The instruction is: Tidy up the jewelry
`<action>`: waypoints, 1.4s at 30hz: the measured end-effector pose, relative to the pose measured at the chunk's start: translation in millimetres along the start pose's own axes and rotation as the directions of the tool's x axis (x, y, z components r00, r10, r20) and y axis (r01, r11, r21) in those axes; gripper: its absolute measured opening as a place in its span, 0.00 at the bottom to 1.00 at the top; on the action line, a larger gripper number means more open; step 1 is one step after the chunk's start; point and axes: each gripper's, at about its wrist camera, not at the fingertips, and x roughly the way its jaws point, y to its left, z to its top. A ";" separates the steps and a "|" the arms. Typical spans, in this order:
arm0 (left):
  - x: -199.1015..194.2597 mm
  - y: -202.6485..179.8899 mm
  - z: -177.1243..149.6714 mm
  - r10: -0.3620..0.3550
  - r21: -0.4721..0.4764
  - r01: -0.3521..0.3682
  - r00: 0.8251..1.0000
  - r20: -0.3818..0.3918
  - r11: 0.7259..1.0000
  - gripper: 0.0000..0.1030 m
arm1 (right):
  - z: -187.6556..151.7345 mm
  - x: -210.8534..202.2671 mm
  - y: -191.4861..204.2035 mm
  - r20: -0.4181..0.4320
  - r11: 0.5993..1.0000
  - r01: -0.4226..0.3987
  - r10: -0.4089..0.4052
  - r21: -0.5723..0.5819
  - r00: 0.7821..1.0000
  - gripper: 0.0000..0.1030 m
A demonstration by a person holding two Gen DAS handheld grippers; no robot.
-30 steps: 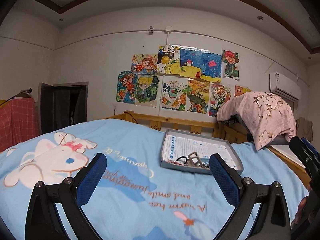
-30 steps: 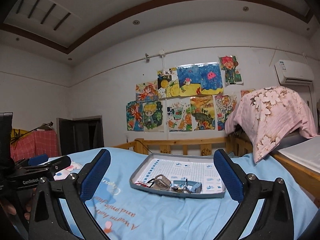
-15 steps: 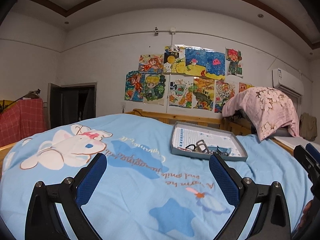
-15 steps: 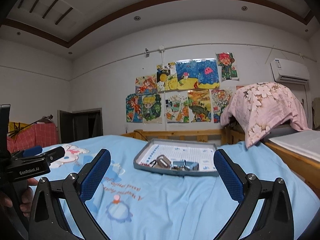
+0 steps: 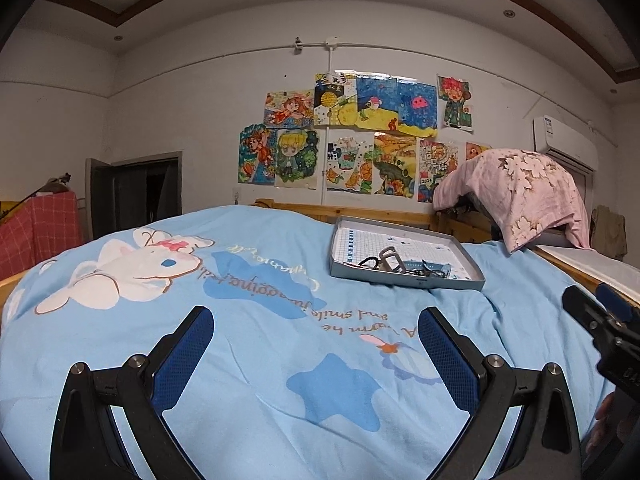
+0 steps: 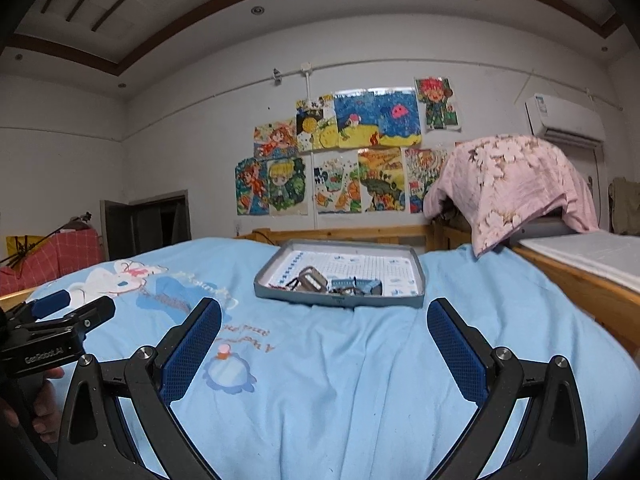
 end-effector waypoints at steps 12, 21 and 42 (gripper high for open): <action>-1.9 -2.1 0.6 0.000 0.007 0.000 1.000 0.003 1.000 1.00 | -4.1 5.1 1.9 -0.030 1.000 0.012 -0.011 0.000 0.999 0.98; -1.1 -1.0 0.3 -0.001 0.007 0.001 1.000 0.003 1.000 1.00 | -4.1 6.0 3.4 -0.031 1.000 0.011 -0.011 -0.003 0.999 0.98; -6.7 -4.5 2.3 -0.002 0.017 0.002 1.000 0.006 1.000 1.00 | -5.0 5.9 5.4 -0.032 1.000 0.002 -0.003 -0.022 0.999 0.98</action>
